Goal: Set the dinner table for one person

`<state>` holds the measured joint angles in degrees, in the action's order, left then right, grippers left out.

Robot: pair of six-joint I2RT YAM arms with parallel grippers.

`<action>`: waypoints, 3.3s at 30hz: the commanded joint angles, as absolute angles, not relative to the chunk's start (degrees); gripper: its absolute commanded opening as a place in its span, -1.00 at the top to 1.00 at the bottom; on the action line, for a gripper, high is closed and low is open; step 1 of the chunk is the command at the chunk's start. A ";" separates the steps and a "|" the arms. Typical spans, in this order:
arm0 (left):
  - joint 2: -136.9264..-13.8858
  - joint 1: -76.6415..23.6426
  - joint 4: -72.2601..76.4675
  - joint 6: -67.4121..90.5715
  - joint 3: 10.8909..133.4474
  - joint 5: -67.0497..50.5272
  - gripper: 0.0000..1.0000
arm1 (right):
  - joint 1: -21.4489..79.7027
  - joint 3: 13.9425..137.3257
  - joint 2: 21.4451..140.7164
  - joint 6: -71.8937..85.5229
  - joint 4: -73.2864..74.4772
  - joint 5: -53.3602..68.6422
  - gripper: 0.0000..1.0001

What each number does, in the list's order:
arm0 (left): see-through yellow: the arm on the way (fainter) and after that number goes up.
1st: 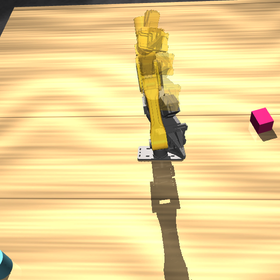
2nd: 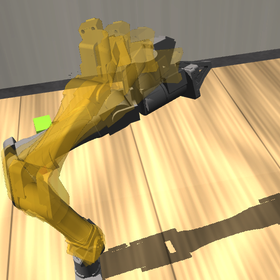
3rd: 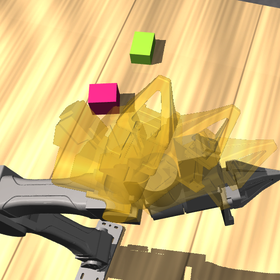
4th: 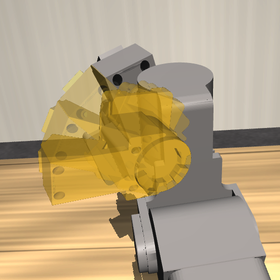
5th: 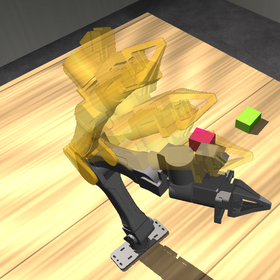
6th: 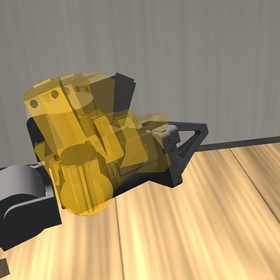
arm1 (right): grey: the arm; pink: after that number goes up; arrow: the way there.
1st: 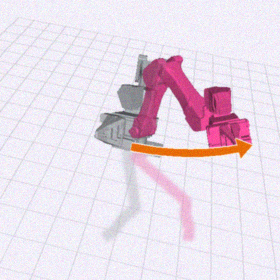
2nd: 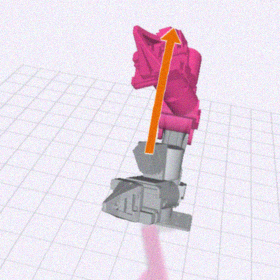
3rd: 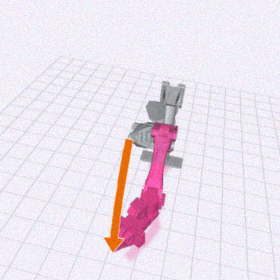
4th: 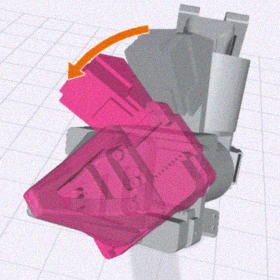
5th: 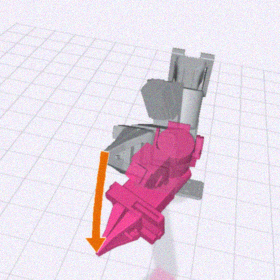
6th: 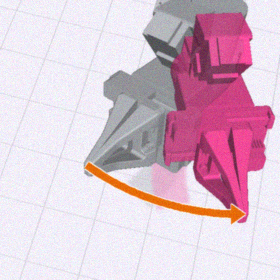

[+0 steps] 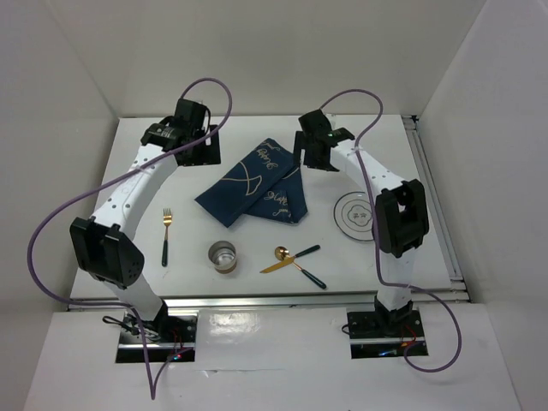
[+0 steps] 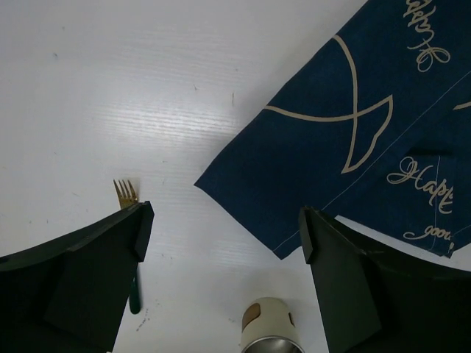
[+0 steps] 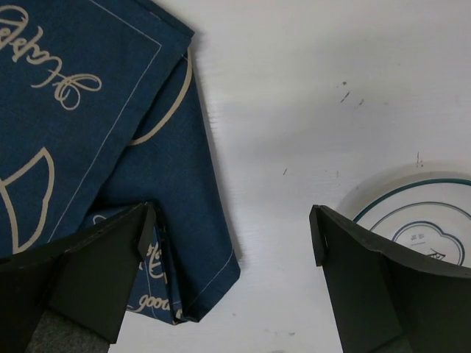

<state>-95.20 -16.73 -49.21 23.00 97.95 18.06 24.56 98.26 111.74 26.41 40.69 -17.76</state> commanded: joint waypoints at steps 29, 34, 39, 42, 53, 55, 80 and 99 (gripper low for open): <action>-94.65 -7.29 -39.56 32.87 70.41 -13.09 -1.00 | 26.19 99.06 119.79 15.91 29.79 12.65 -0.31; -98.34 -7.29 -33.94 32.87 66.19 -17.57 -0.97 | 25.50 95.37 119.79 15.91 26.99 15.20 -0.21; -99.58 -7.29 -30.07 32.87 64.78 -20.21 -0.95 | 24.44 94.48 120.40 16.44 26.37 17.31 -0.21; -100.19 -7.29 -29.44 32.87 64.78 -18.99 -0.93 | 24.43 93.96 121.55 16.44 26.37 18.02 -0.21; -103.80 -7.29 -27.33 32.87 67.32 -21.36 -0.71 | 23.91 91.85 122.61 17.49 25.05 18.63 -0.26; -103.80 -7.29 -27.33 32.87 68.02 -21.36 -0.58 | 23.91 91.85 123.31 17.49 25.05 18.63 -0.26; -98.00 -7.29 -36.04 35.51 90.96 -29.88 1.00 | 23.91 90.79 115.40 18.02 23.47 13.97 1.00; -101.42 -4.92 -37.26 36.04 82.36 -26.20 -0.45 | 24.96 89.21 115.58 16.96 24.61 17.31 1.00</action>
